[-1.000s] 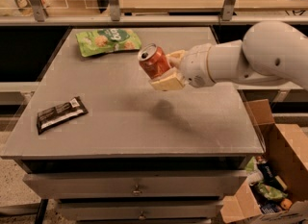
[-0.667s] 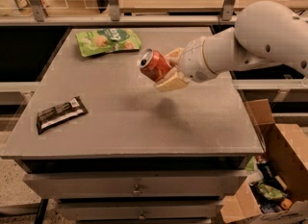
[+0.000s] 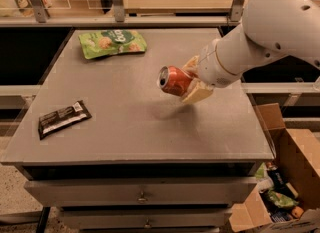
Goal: Knock coke can over
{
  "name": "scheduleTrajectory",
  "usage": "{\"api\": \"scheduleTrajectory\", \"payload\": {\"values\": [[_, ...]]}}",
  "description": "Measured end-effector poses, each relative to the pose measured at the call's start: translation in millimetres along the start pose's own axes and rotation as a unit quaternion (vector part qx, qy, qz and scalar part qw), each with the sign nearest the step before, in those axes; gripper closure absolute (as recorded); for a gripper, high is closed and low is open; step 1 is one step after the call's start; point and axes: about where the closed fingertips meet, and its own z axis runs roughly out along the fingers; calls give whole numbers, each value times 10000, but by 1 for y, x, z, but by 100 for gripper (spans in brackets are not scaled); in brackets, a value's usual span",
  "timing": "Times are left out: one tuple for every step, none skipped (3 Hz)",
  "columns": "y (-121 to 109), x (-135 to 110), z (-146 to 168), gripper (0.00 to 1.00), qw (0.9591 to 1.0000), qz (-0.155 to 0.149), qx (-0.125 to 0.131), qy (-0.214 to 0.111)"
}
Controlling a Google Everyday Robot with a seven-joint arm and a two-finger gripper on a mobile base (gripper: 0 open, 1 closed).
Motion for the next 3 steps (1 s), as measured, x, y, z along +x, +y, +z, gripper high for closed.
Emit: {"api": "scheduleTrajectory", "payload": {"values": [[5, 12, -11, 100, 9988, -211, -30, 444], [9, 19, -13, 100, 9956, -394, -86, 850], [12, 23, -8, 100, 9893, -603, -122, 1321]]}}
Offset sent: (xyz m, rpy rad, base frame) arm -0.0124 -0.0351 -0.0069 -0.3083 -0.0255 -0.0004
